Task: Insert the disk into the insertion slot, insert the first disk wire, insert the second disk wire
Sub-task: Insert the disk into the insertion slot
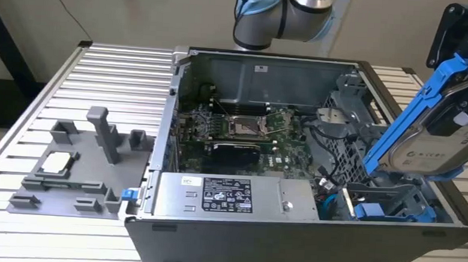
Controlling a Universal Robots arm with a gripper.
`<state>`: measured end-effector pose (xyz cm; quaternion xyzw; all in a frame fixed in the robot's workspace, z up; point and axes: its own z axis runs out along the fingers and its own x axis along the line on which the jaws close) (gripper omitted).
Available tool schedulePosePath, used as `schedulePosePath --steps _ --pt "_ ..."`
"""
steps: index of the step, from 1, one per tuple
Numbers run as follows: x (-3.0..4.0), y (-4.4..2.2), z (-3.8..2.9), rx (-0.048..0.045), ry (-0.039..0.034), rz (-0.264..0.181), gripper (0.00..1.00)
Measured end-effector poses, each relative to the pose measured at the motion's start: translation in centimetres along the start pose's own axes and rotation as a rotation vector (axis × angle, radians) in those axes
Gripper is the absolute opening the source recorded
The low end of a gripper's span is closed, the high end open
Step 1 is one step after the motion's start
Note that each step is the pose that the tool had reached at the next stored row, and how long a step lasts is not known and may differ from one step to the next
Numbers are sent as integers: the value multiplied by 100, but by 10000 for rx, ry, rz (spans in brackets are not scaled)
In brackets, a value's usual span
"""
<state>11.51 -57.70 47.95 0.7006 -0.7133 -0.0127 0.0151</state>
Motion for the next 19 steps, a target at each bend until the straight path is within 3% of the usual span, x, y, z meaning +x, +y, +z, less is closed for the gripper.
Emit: schedulePosePath --steps 19 --pt "-2 -66 335 5 70 -223 33"
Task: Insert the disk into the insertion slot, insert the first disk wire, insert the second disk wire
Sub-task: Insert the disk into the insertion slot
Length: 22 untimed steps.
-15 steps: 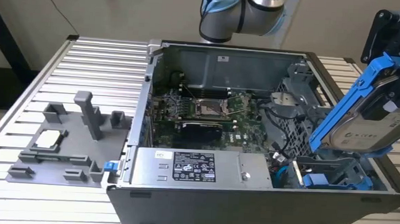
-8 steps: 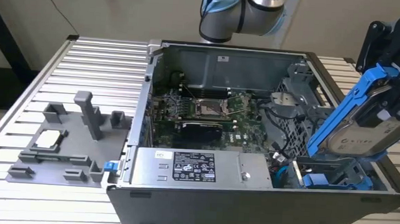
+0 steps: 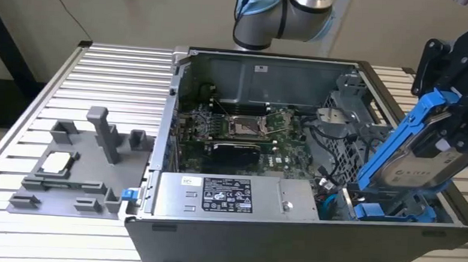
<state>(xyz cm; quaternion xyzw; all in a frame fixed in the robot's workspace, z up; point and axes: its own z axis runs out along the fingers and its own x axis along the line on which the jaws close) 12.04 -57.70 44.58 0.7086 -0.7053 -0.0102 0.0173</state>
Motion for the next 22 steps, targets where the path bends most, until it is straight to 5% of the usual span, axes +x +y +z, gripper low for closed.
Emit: schedulePosePath --steps 22 --pt "-38 -75 306 2 30 -56 33"
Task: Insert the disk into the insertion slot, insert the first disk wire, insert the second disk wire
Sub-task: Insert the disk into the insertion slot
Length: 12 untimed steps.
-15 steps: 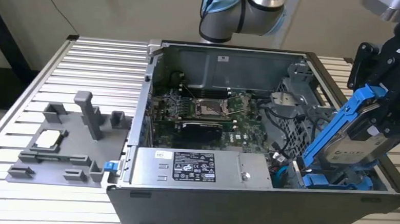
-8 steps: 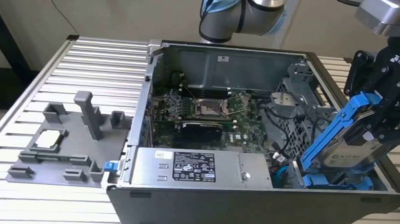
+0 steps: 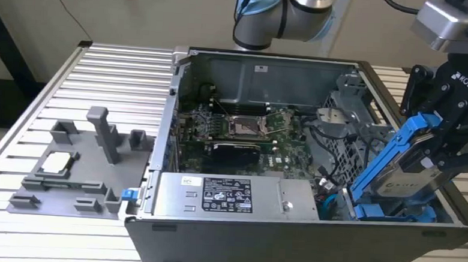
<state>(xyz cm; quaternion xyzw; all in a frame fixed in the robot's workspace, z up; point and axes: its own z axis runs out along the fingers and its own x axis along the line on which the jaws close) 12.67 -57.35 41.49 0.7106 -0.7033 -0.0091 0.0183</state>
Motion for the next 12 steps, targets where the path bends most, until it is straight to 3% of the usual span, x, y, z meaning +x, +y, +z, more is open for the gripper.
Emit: schedulePosePath --steps 12 --pt "-62 -13 163 -1 4 0 33"
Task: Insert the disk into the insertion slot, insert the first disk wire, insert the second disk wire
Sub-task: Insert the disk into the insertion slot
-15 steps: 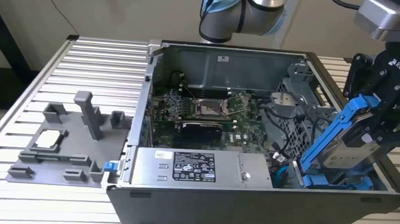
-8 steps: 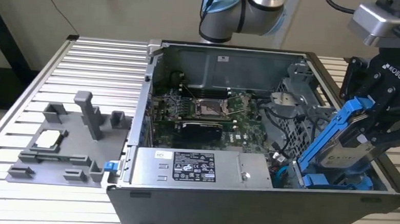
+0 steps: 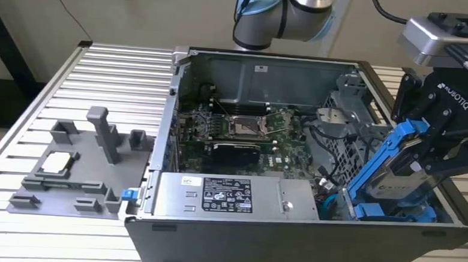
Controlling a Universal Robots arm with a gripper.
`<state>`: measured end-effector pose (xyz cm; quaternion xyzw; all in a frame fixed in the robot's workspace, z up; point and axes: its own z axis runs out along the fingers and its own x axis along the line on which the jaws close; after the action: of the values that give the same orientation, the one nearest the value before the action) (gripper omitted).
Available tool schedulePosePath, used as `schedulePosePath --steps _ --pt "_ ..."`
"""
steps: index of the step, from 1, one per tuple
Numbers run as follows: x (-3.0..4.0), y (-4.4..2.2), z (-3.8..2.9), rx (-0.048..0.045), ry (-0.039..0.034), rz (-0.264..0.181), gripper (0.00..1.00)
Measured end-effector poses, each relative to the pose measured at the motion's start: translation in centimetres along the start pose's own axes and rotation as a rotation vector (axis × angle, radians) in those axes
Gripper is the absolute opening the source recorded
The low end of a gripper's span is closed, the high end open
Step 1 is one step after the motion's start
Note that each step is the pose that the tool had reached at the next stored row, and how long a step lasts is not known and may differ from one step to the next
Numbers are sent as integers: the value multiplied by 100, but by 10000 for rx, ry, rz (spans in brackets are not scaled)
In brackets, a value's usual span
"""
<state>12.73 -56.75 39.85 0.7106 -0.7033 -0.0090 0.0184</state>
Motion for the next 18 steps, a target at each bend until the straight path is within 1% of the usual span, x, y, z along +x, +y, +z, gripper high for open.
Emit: schedulePosePath --steps 6,13,15,18 --pt "-17 -4 109 0 17 1 33" --pt "-37 -9 234 0 79 3 33" --pt "-42 -10 250 0 89 4 33" --pt "-42 -10 253 0 91 4 33"
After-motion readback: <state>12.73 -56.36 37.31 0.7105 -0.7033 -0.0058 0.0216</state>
